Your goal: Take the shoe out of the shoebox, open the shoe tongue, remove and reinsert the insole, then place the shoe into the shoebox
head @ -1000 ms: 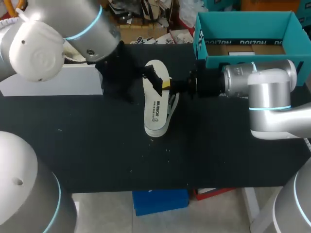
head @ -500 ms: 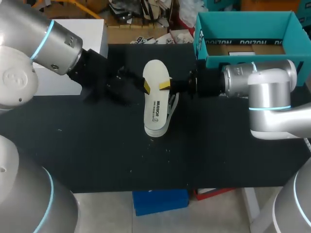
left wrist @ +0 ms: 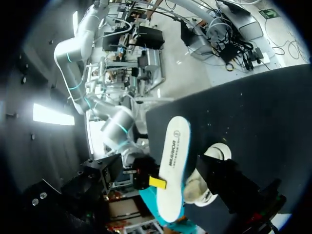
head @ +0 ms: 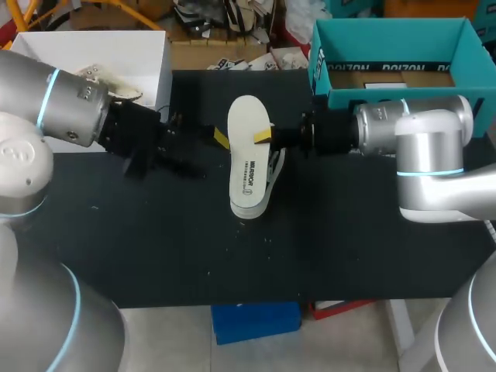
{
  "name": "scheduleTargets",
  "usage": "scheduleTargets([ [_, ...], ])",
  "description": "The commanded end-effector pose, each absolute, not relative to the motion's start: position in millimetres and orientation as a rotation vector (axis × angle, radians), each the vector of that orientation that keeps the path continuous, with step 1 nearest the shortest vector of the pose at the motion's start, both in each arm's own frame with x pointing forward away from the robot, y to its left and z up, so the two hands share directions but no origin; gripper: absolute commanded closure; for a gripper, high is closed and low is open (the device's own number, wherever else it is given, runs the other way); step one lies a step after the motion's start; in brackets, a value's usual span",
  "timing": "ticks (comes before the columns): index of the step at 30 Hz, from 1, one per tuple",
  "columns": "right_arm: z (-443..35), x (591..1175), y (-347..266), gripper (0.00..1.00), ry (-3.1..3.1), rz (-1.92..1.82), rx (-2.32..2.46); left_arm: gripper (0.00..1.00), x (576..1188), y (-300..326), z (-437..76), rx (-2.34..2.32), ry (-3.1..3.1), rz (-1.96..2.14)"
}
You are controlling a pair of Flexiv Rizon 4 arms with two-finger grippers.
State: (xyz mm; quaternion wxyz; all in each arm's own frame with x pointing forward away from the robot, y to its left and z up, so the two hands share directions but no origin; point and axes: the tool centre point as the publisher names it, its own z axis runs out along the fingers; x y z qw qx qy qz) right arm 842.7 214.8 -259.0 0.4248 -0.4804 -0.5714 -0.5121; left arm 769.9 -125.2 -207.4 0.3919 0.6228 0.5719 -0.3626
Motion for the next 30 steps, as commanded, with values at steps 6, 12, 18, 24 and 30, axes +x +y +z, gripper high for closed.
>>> scheduleTargets([
  [6, -259.1, 842.7, 214.8, 1.00, -1.429, -1.279, -1.203, 0.00, 776.5, -125.3, -227.1, 1.192, 1.285, -1.152],
  [12, -259.1, 842.7, 214.8, 1.00, -1.429, -1.279, -1.203, 0.00, 794.0, -131.3, -239.8, 1.090, 1.220, -1.171],
  [18, -259.1, 842.7, 214.8, 1.00, -1.429, -1.279, -1.203, 0.00, 801.3, -136.1, -246.7, 1.060, 1.125, -1.175],
  [24, -259.1, 842.7, 214.8, 1.00, -1.429, -1.279, -1.203, 0.00, 812.3, -137.4, -252.0, 1.073, 1.091, -1.133],
  [30, -259.1, 842.7, 214.8, 1.00, -1.429, -1.279, -1.203, 0.02, 826.5, -142.0, -254.6, 1.078, 1.080, -1.119],
])
